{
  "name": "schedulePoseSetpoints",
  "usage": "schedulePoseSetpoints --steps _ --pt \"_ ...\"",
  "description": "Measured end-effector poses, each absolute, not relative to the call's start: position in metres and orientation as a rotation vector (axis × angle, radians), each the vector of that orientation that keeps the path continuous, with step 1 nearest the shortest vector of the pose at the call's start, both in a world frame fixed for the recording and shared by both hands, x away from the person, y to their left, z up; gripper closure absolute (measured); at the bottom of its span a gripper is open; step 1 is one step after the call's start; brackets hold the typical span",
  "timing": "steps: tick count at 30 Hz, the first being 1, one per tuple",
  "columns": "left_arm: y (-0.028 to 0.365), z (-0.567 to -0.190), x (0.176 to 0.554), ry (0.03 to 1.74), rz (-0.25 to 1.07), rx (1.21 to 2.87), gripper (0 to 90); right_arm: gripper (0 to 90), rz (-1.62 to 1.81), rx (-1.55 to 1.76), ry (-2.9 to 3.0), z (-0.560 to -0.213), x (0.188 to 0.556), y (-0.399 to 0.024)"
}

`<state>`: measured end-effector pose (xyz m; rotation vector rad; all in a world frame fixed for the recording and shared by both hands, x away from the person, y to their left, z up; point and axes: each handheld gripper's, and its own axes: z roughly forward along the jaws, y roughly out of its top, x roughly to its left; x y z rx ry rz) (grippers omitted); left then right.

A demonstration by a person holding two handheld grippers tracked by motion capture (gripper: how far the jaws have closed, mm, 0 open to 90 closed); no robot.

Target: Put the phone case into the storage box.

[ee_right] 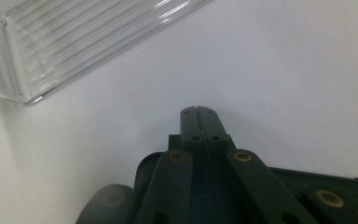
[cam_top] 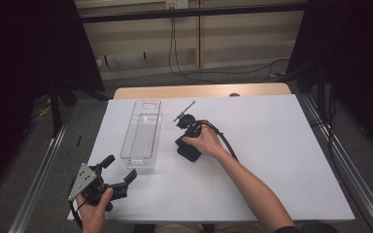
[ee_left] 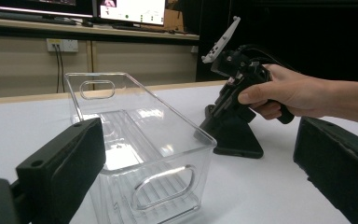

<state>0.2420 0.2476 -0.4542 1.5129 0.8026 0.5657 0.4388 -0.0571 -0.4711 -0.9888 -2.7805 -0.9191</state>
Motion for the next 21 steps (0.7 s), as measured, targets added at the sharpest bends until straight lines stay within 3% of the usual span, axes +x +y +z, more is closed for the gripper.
schedulePoseSetpoints --steps 21 --pt "0.247 -0.455 0.243 0.799 0.565 1.523 2.4 90.0 -0.898 -0.921 -2.745 -0.47 0.409 -0.09"
